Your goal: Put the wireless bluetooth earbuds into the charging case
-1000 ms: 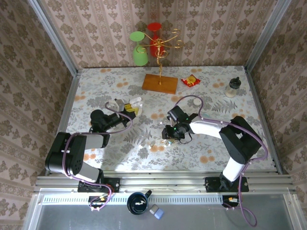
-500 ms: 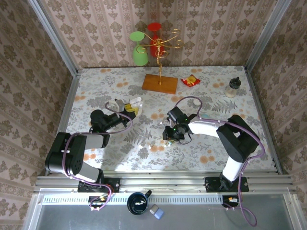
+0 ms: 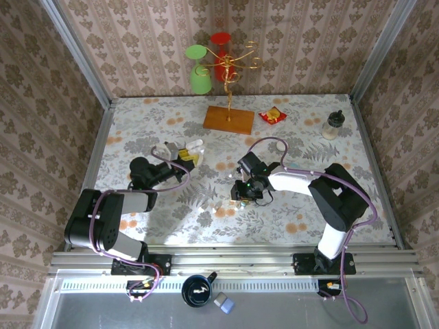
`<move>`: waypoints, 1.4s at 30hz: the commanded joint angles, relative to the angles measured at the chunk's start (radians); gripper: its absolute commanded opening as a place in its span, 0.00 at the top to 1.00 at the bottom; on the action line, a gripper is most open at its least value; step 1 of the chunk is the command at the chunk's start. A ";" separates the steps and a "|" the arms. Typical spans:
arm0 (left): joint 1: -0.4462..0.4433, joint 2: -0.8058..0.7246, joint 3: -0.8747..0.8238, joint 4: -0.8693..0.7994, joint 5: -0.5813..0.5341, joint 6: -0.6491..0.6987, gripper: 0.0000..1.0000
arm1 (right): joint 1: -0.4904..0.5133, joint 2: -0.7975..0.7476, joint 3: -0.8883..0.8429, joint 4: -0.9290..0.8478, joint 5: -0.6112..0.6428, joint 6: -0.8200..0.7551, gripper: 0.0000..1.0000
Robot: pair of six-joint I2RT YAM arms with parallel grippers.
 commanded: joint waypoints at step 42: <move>-0.128 -0.054 0.138 -0.598 0.192 0.289 1.00 | 0.066 -0.506 -0.033 0.076 0.383 -1.100 0.79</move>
